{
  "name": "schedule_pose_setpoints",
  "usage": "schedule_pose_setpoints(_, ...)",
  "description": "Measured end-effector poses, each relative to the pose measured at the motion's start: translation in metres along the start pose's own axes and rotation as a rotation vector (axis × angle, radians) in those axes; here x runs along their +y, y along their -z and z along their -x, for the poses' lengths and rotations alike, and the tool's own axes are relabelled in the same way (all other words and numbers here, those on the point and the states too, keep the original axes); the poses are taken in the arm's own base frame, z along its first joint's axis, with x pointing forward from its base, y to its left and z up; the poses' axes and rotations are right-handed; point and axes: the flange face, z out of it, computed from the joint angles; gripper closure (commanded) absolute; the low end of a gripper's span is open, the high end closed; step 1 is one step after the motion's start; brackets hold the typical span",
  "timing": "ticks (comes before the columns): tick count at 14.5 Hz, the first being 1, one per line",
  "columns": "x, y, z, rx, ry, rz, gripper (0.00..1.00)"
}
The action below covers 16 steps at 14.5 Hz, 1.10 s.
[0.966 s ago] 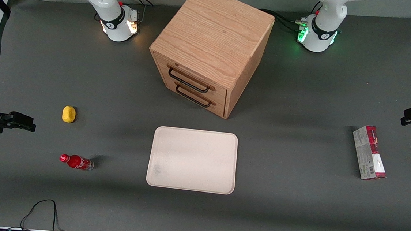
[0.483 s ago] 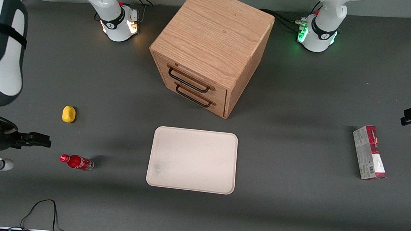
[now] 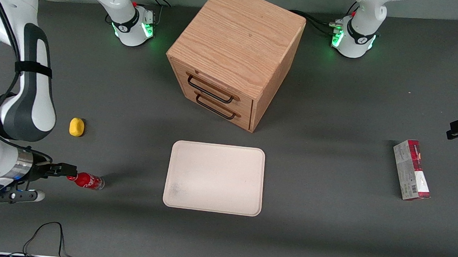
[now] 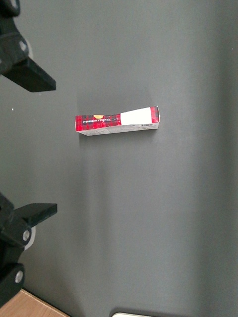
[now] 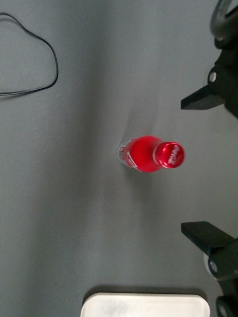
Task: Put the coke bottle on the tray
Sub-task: 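Close the right gripper around the bottle's neck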
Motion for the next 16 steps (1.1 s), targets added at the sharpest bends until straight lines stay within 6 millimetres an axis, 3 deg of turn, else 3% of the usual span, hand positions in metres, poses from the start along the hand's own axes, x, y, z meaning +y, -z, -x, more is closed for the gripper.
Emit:
schedule_pose_setpoints(6, 0.002, -0.047, 0.004, 0.037, -0.004, 0.005, 0.00)
schedule_pose_setpoints(11, 0.002, -0.066, 0.007, 0.048, -0.006, 0.007, 0.03)
schedule_pose_setpoints(14, 0.002, -0.070, 0.009, 0.046, -0.006, 0.007, 0.50)
schedule_pose_setpoints(16, 0.002, -0.071, 0.009, 0.045, -0.006, 0.007, 0.90)
